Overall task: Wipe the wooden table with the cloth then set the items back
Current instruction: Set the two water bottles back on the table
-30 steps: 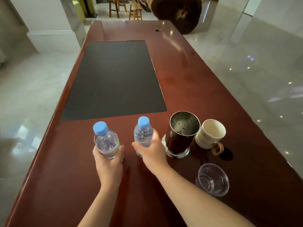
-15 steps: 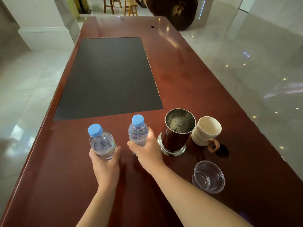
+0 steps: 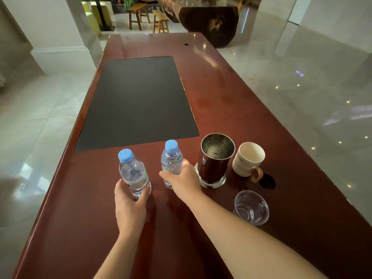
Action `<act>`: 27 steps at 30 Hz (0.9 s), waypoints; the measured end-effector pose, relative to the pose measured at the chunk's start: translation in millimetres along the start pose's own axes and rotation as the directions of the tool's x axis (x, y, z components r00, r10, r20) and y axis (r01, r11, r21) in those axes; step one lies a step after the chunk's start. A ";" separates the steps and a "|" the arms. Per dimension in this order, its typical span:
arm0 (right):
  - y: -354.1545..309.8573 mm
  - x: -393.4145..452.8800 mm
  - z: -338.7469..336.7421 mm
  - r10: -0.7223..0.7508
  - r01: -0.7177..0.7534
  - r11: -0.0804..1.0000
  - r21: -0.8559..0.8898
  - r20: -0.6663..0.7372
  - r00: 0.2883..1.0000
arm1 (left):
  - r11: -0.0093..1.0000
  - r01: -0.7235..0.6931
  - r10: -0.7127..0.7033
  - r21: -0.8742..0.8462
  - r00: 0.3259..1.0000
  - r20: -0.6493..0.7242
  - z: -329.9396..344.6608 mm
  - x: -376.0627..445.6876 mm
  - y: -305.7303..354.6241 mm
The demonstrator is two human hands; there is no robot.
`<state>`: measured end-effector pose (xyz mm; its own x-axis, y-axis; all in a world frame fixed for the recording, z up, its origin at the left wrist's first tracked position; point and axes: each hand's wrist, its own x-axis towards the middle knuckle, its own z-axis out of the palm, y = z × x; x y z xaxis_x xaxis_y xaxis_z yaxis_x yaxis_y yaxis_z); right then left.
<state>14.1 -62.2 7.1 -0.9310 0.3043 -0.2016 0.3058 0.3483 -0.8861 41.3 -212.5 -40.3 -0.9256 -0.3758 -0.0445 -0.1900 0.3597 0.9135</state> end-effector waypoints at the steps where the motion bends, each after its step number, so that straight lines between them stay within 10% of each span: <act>1: -0.7 -4.0 -1.7 0.007 -0.008 1.000 -0.008 -0.007 1.000 | 1.000 -0.008 0.008 0.014 1.000 0.000 -2.3 -2.3 1.2; 27: -20.7 -115.5 -207.2 -0.220 0.200 0.942 -0.271 -0.044 0.975 | 0.907 -0.264 0.292 0.327 0.955 -0.040 -10.8 -157.3 144.4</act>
<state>156.6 79.1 135.2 -0.9656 0.2595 0.0166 0.1560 0.6293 -0.7614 163.1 -110.7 102.9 -0.9270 -0.2876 0.2406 -0.0348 0.7049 0.7084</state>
